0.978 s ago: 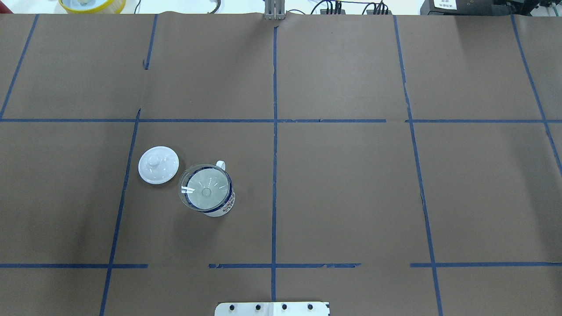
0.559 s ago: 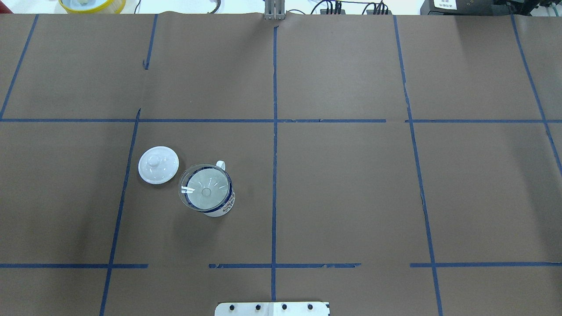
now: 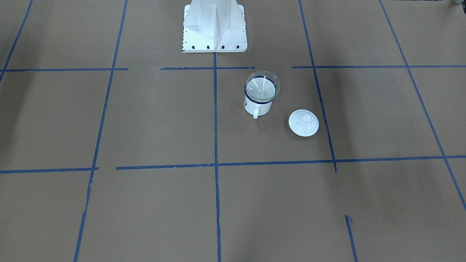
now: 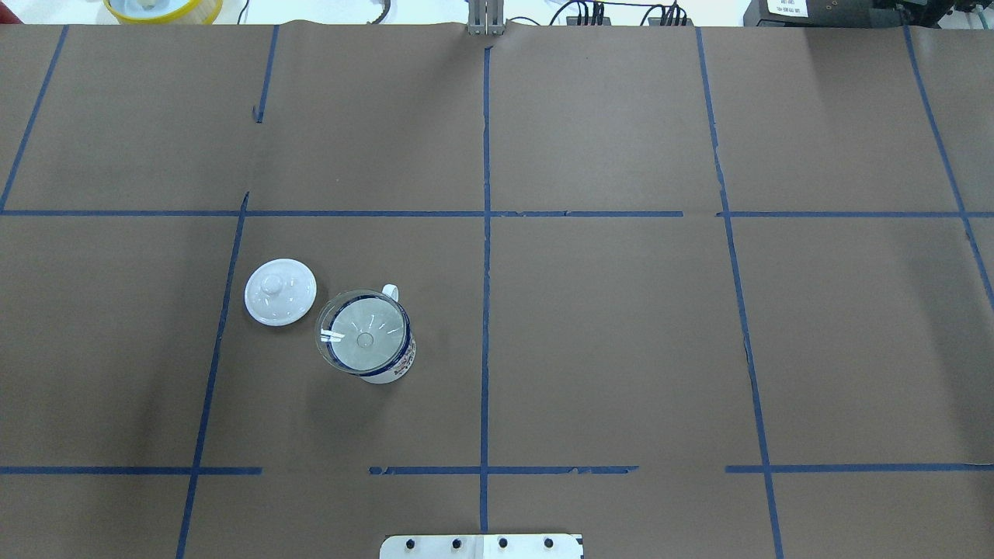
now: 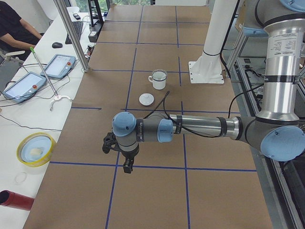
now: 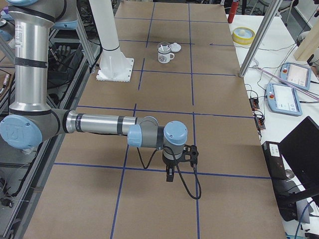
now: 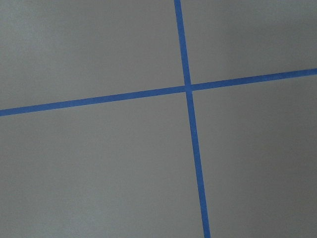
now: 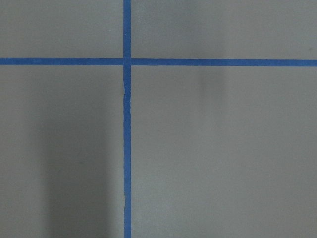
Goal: Place funnel on cup
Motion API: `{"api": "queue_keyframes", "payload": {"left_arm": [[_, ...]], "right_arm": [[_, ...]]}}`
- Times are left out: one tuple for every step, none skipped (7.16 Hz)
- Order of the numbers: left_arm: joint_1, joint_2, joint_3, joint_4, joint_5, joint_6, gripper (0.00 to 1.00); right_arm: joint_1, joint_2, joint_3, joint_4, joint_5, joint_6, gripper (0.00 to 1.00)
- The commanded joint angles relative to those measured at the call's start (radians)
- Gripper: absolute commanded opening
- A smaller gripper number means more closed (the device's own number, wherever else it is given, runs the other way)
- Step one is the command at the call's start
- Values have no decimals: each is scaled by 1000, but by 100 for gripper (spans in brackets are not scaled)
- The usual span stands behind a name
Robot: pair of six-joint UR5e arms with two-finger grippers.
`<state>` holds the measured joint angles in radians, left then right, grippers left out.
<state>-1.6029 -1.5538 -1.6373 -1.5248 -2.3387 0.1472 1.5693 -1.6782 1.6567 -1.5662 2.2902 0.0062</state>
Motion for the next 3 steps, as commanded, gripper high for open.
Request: {"api": "queue_keyframes", "payload": {"left_arm": [[-28,-3,-1,2,-2,0,100],[-32,-5,-3,2,-2,2,100],[-32,-8,-1,2,-1,2,100]], "right_arm": [[0,0,0,0,0,0,100],[0,0,0,0,0,0,100],[0,2,0,0,0,0,100]]}}
